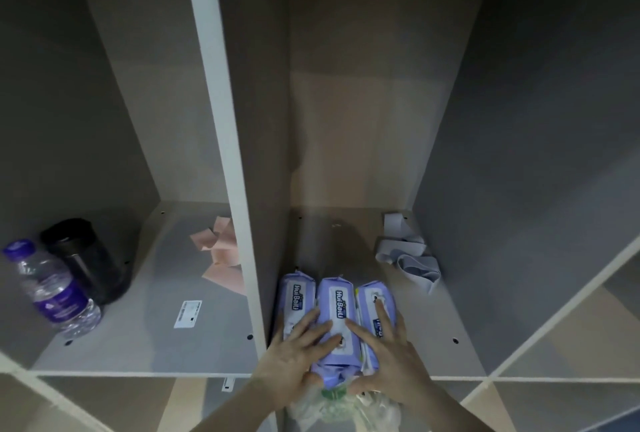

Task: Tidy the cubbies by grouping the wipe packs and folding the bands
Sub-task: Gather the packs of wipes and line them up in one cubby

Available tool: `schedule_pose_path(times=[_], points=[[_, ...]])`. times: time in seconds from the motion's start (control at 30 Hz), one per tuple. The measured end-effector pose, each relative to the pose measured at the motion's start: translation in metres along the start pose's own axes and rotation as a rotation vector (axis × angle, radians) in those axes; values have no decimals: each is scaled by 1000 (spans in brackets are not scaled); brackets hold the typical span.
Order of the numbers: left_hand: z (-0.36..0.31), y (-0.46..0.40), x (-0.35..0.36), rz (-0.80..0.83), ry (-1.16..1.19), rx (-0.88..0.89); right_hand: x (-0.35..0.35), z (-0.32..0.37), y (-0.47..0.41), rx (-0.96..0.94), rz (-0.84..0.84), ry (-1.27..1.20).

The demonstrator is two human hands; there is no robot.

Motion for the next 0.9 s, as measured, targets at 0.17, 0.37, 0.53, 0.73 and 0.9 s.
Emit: schedule_pose_path(times=[0.17,0.37,0.53,0.73,0.9], points=[[2,-7,4,-44,-69,-149,-4,-2,-9,78,-66,-95],[6,-11,4,-89,-97,-155,1,-1,-18,47,-74,-95],[7,-13,0,20,-39,-151,-3,-2,-16,70,-44,-65],[1,9,-67,-22,624,-232,-35,53,3,-81,-260,-117],[59,85,-144,-412,621,-479,-41,161,37,-319,-200,-299]])
Point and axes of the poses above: each hand's wrist, its own y-axis away from the middle knuckle, its own x-axis out of the palm, z = x × y, the point moved 9 cm from there along -y, towards the middle knuckle, and after that the axes turned 8 degrees about -y, right-handed, at the moved point
